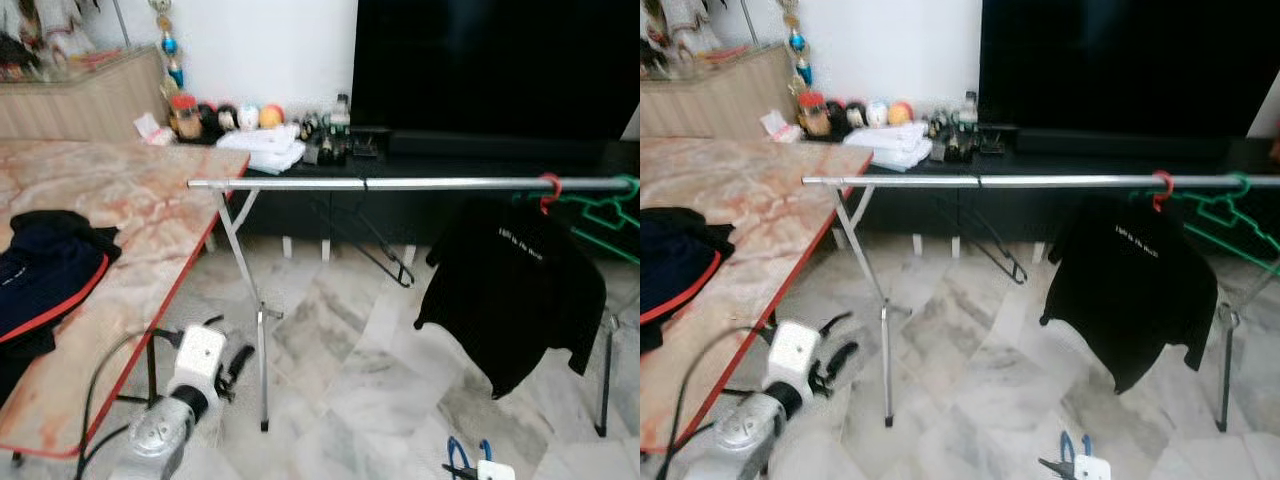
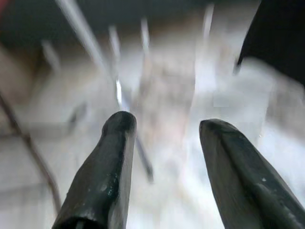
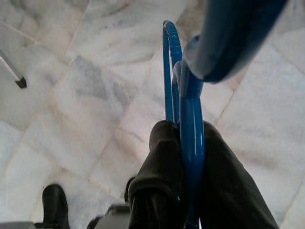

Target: Hang hanger

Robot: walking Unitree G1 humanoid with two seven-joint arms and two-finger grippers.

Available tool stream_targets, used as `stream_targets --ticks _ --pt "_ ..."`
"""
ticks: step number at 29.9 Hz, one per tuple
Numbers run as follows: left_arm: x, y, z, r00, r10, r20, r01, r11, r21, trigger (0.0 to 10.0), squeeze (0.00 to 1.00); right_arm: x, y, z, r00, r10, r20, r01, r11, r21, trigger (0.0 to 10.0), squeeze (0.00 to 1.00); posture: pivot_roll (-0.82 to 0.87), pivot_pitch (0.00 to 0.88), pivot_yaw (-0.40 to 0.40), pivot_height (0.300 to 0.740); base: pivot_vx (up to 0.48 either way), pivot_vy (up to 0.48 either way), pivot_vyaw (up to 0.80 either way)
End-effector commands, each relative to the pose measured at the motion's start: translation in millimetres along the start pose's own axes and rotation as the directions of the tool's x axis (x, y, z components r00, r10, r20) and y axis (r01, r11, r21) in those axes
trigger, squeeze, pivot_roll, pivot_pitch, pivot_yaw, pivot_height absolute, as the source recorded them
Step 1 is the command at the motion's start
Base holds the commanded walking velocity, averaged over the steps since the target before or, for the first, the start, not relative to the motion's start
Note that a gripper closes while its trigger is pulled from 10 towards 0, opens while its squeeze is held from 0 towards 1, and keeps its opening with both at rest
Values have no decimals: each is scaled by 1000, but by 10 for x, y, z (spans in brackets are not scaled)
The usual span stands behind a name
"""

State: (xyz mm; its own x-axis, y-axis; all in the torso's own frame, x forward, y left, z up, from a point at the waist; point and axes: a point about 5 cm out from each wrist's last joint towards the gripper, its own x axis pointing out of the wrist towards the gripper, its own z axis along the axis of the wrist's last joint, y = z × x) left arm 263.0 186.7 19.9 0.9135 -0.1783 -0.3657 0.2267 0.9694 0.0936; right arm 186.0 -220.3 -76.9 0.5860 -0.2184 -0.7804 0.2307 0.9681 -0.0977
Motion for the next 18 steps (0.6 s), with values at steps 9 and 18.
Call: stream_targets --ticks 9,18 --pt "-493 85 -1164 878 102 -467 -165 982 -96 10000 0 -5 20 -21 1000 -3 0 3 1000 15 10000 0 76 0 11 740 0 0 0" --pt "-662 19 -1413 808 121 -576 -213 972 -95 10000 0 -19 22 -79 1000 -15 -7 15 999 37 10000 0 56 0 28 740 0 0 0"
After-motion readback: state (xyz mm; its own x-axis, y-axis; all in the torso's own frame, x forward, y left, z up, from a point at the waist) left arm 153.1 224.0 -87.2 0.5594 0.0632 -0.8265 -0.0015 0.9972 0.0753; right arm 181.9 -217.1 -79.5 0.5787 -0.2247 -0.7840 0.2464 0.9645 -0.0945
